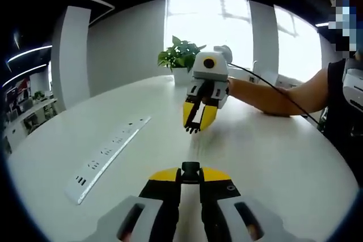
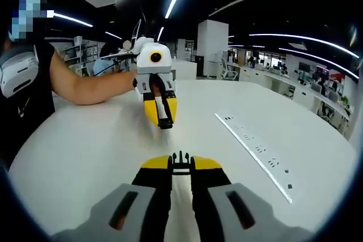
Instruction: Snap the two parts of the plastic buckle together until the buckle closes and remains connected.
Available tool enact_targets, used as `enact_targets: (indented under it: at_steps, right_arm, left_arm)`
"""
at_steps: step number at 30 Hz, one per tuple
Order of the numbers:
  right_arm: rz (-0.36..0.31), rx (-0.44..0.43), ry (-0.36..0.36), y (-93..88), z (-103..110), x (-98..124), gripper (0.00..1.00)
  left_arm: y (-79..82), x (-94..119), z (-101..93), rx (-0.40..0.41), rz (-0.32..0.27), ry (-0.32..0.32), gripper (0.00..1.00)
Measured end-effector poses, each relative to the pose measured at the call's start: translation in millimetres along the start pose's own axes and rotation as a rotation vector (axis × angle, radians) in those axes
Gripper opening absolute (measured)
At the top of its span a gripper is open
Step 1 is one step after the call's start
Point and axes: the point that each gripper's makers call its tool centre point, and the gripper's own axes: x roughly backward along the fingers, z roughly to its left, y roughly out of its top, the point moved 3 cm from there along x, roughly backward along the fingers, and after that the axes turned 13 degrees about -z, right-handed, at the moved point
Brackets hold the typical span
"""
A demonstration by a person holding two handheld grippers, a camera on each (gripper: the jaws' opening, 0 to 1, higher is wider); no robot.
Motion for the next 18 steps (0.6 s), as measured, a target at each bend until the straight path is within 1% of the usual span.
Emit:
enact_targets:
  at_steps: [3,4,7,9,13,14,16,18]
  right_arm:
    - [0.001,0.008,0.003,-0.9,7,-1,0.11]
    - [0.014,0.01,0.002,-2.3,8,-1,0.11]
    - [-0.001,0.013,-0.003,0.6,9,-1,0.11]
    - [0.01,0.015,-0.003,0.2,10,-1,0.11]
    - [0.008,0.018,-0.006,0.6,12,0,0.11]
    - [-0.002,0.018,-0.005,1.1,12,0,0.11]
    - [0.006,0.018,-0.01,0.3,11,0,0.11]
    - [-0.006,0.012,-0.014,3.0,11,3,0.11]
  left_arm:
    - [0.9,2,-6.1,-0.002,0.004,-0.001,0.11]
    - [1.0,3,-7.6,-0.003,0.004,-0.002,0.11]
    - [0.6,6,-11.0,-0.002,0.004,0.001,0.11]
    - [-0.5,6,-13.3,-0.001,0.008,0.0,0.11]
    - [0.3,7,-13.0,-0.004,0.007,0.006,0.11]
    - [0.9,7,-12.6,-0.005,0.005,0.01,0.11]
    - [1.9,7,-13.4,-0.005,-0.001,0.006,0.11]
    - [2.8,7,-12.0,-0.009,0.004,0.01,0.11]
